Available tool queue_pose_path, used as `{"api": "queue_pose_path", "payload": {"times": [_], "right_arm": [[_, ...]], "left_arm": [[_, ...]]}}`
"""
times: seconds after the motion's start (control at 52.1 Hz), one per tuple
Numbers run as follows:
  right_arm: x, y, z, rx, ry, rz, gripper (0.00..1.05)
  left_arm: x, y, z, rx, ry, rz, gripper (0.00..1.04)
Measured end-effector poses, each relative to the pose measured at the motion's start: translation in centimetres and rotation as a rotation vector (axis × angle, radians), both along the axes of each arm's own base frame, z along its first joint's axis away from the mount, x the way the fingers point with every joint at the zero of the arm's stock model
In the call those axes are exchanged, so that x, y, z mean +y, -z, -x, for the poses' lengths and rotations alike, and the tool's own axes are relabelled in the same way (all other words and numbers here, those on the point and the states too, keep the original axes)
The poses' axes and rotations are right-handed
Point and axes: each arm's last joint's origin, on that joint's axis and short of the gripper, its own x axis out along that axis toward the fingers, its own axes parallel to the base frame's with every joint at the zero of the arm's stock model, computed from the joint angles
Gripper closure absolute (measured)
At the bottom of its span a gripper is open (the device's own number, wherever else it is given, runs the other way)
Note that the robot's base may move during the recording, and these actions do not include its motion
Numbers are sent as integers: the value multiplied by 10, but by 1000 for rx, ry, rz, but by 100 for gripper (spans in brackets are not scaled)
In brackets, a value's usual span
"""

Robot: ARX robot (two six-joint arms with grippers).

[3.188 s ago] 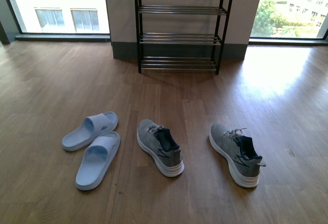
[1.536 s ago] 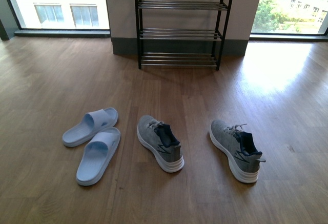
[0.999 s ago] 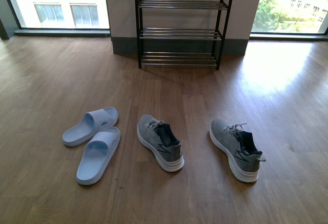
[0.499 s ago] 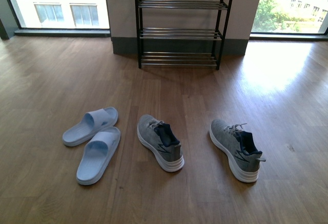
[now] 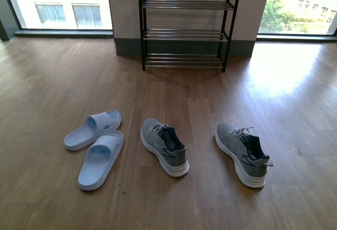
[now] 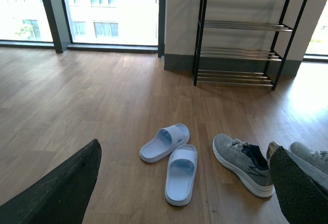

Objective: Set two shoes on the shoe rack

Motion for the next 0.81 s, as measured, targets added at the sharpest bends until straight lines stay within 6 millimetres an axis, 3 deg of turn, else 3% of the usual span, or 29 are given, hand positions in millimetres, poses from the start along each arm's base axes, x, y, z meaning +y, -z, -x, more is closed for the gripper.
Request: {"api": "queue_pose_path", "payload": {"times": [0.807], "right_arm": [[0, 0, 0, 0, 0, 0, 9]], "left_arm": [[0, 0, 0, 0, 0, 0, 9]]}}
